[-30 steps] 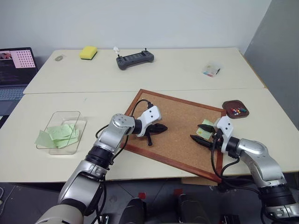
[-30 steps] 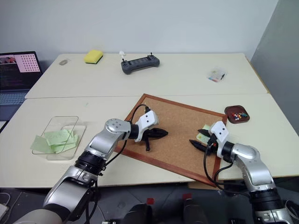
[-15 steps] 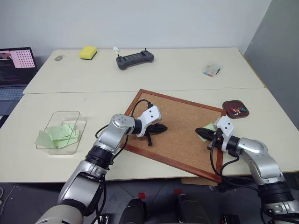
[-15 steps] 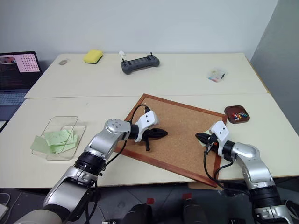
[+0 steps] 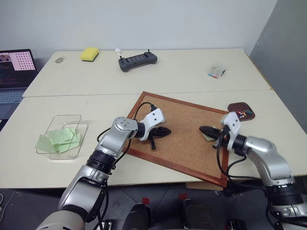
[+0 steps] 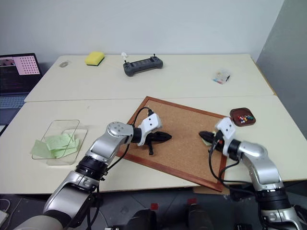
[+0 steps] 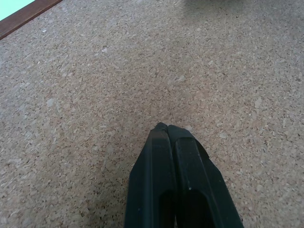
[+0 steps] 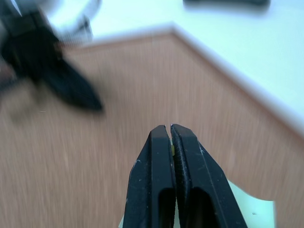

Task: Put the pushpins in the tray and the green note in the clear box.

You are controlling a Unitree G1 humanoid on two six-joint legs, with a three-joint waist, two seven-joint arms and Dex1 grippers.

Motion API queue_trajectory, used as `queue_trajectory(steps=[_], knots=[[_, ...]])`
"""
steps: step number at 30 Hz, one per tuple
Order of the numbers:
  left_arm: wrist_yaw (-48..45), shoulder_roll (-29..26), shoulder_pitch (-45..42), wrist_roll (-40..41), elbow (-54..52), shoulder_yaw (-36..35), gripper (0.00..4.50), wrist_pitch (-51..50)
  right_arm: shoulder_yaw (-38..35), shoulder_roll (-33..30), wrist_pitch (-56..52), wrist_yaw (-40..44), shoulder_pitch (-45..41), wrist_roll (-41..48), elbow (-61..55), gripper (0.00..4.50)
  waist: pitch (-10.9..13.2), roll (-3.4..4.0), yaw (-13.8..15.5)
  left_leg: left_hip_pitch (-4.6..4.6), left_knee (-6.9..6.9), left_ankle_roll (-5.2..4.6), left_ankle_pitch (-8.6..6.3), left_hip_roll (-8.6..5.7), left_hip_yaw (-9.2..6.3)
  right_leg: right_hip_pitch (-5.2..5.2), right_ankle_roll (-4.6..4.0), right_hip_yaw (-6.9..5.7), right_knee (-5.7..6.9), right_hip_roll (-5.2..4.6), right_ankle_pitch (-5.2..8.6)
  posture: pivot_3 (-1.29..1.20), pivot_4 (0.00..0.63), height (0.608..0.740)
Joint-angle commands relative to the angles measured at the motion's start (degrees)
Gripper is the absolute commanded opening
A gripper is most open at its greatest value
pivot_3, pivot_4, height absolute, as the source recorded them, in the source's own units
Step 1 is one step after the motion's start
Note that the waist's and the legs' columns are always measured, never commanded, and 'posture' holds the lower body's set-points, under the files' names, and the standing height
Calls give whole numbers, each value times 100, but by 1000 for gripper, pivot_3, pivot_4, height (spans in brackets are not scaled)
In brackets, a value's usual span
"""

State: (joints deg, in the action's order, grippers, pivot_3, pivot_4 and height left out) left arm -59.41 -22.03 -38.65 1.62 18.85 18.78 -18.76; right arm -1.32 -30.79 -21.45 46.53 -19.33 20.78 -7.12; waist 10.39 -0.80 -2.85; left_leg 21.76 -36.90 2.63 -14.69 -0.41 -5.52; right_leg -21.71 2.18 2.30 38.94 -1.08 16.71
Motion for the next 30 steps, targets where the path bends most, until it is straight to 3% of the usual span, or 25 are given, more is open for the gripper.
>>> queue_trajectory(steps=[1,6,9,10,15,20,30], knots=[[-72,-10,149,-142,166,210,0,-136,-135,27,-195,-102,-10,210,-314,47,-2,-4,26,1,0,0,0,0,-3,1,0,-3,-1,0,0,0,150,740],[5,51,122,-54,167,75,0,-129,-150,94,-302,-244,-106,247,-431,47,-2,-4,41,5,2,0,0,-1,1,-3,-1,4,-3,-5,0,0,150,740],[38,270,46,593,-37,-482,0,-681,-131,134,-298,-316,-170,237,-512,47,-1,-4,42,5,1,0,0,-1,1,-3,-1,2,-2,-6,0,0,150,740],[43,336,16,822,-118,-671,395,-952,-106,127,-269,-316,-177,215,-546,0,0,-4,43,5,1,0,0,-1,1,-3,-1,2,-2,-6,0,0,150,740],[191,516,-218,2123,-437,-1774,1171,-2612,121,-42,51,-35,-52,34,-884,0,7,-11,48,39,-4,0,0,0,-3,-35,-1,-1,3,-6,-1,0,150,740],[190,473,-454,3442,-636,-2686,2296,-4191,458,-436,1042,492,4,-474,-958,0,7,-11,46,65,-5,1,1,0,-8,-55,-1,-9,4,-5,-1,0,150,740],[263,508,-410,4048,-932,-2541,4165,-4820,940,-845,3152,1301,52,-1205,-543,0,9,-13,53,63,-7,31,17,-1,-5,-54,-1,-6,2,-9,-1,0,150,740]])
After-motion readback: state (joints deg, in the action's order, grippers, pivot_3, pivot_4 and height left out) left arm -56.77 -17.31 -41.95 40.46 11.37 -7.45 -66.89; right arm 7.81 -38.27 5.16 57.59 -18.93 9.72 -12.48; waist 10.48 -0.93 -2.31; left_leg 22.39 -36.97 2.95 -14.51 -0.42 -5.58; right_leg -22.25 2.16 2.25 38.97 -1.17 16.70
